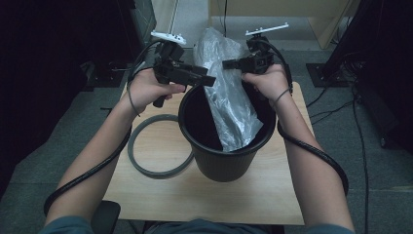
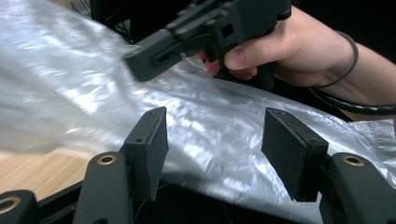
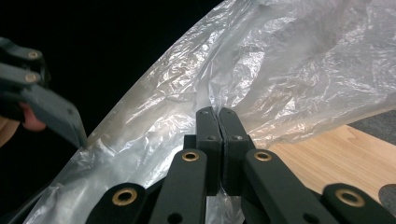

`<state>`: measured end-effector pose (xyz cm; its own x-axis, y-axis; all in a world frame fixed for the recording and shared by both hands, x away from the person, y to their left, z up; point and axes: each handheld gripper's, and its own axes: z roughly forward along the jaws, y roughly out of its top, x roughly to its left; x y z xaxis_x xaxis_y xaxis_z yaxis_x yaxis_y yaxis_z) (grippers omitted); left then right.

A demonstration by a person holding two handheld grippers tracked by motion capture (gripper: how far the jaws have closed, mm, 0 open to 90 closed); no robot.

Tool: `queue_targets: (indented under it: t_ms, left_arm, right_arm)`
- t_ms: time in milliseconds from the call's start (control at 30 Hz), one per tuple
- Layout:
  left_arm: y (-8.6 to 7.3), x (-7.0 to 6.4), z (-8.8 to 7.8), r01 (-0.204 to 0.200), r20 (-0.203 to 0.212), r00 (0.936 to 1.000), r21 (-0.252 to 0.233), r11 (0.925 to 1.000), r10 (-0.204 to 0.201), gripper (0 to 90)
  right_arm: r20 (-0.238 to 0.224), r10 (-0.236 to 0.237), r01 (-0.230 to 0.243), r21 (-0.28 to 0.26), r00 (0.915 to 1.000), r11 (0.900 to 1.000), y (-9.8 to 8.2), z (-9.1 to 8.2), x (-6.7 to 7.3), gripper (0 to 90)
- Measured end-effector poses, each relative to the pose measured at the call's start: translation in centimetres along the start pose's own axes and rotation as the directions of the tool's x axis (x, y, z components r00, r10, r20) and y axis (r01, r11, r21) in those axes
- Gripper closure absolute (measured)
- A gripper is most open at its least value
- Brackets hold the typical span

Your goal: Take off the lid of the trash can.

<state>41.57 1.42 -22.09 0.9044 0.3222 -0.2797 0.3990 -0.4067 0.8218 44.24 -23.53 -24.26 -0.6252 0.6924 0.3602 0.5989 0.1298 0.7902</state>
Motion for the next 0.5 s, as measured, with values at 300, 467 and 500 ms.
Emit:
queue_targets:
  t_ms: [300, 467, 500]
  left_arm:
    - [-0.9, 1.4, 2.7, 0.033, -0.027, 0.9991, 0.063, 0.9975, -0.031, 40.4]
    - [-0.9, 1.9, 3.5, 0.021, -0.075, 0.9971, 0.094, 0.9954, -0.014, 40.7]
    - [-0.9, 2.0, 3.6, 0.022, -0.08, 0.9967, 0.097, 0.995, -0.014, 40.8]
  right_arm:
    - [-0.026, -0.007, 0.007, 0.007, 0.9996, 1.0, 0.0, 1.2, 0.9, 90.0]
    - [-0.04, -0.025, 0.025, 0.0, 0.9989, 1.0, 0.3, 1.2, 1.6, 90.0]
    - [-0.04, -0.026, 0.026, 0.002, 0.9989, 1.0, 0.3, 1.2, 1.7, 90.0]
